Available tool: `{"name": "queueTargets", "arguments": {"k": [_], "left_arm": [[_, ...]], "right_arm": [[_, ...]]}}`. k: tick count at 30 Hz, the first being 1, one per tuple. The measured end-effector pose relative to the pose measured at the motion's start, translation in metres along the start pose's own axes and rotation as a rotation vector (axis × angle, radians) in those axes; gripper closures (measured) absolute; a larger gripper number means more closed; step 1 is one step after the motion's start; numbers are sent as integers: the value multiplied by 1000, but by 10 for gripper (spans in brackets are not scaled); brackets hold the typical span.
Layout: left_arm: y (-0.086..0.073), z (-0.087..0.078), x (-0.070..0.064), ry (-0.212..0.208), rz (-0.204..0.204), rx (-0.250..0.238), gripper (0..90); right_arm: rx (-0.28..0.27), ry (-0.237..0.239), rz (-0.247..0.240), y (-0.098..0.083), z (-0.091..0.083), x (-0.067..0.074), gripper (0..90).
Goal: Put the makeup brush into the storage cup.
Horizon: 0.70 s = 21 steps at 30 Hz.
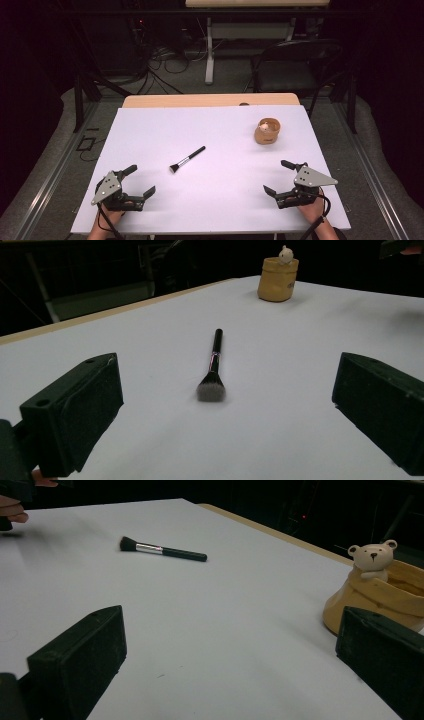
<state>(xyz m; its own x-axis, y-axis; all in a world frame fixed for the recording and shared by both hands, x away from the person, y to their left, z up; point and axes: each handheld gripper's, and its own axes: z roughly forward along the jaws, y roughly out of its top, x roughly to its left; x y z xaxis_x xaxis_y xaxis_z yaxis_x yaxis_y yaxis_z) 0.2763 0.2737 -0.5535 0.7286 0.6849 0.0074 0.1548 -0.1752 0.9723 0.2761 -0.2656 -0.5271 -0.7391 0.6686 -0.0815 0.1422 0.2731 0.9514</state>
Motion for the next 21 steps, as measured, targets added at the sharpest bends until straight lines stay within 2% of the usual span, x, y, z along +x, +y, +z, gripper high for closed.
{"name": "queueTargets", "arguments": {"k": [12, 21], "left_arm": [[0, 0, 0, -1, -7, 11, 0], [3, 8, 1, -2, -17, 6, 0]], "right_arm": [[4, 8, -8, 0, 3, 0, 0], [2, 8, -9, 0, 3, 0, 0]]}}
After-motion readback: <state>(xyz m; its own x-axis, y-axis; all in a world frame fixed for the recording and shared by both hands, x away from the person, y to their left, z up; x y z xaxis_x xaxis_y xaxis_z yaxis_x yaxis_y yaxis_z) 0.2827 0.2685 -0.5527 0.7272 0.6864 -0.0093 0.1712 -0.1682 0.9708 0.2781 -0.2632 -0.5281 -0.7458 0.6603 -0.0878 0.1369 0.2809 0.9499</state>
